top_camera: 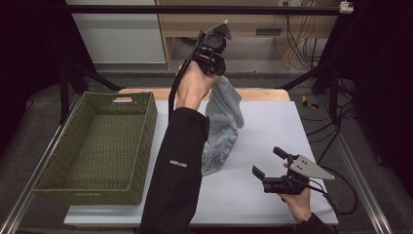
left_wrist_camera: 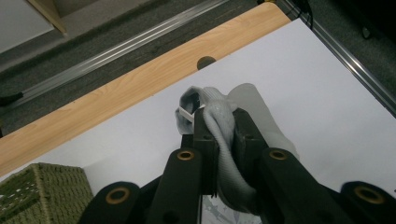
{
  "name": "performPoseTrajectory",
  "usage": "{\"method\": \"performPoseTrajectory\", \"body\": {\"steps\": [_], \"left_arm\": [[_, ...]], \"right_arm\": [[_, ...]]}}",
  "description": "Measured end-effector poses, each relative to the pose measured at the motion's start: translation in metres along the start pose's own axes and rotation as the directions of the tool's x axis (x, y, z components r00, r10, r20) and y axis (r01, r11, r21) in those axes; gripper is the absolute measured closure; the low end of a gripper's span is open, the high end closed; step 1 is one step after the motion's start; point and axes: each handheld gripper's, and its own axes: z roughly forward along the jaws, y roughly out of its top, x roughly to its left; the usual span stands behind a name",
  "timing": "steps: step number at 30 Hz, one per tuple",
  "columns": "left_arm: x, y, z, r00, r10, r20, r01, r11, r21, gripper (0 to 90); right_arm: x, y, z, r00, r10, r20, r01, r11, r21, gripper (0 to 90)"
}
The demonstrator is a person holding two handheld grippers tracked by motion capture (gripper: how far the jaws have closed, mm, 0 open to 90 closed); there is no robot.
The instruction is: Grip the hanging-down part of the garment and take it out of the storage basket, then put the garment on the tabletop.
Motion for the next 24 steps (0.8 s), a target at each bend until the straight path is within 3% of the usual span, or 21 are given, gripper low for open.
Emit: {"method": "performPoseTrajectory", "body": {"steps": [3, 6, 10, 16, 24], "left_arm": [[-0.003, 0.0, 0.004, 0.9998, 0.021, 0.003, -0.021, 0.9997, 0.012, 81.8], [-0.008, -0.003, 0.009, 0.9998, 0.004, 0.021, -0.004, 1.0, 0.001, 81.7], [-0.015, -0.008, 0.015, 0.9993, 0.029, 0.025, -0.029, 0.9995, 0.011, 81.6], [-0.028, -0.023, 0.032, 0.9967, 0.067, 0.044, -0.068, 0.9976, 0.009, 81.4], [-0.036, -0.046, 0.055, 0.9929, 0.093, 0.074, -0.093, 0.9956, -0.004, 81.2]], "right_arm": [[-0.002, 0.0, -0.003, 1.0, -0.003, 0.005, 0.003, 1.0, -0.001, 0.5], [-0.006, -0.002, -0.008, 0.9999, -0.002, 0.015, 0.002, 1.0, -0.002, 0.6], [-0.009, -0.004, -0.01, 0.9998, 0.007, 0.021, -0.007, 1.0, -0.006, 0.6], [-0.009, -0.007, -0.011, 0.9998, 0.006, 0.021, -0.006, 1.0, 0.005, 0.5], [-0.009, -0.008, -0.013, 0.9998, -0.001, 0.022, 0.001, 1.0, 0.013, 0.6]]}}
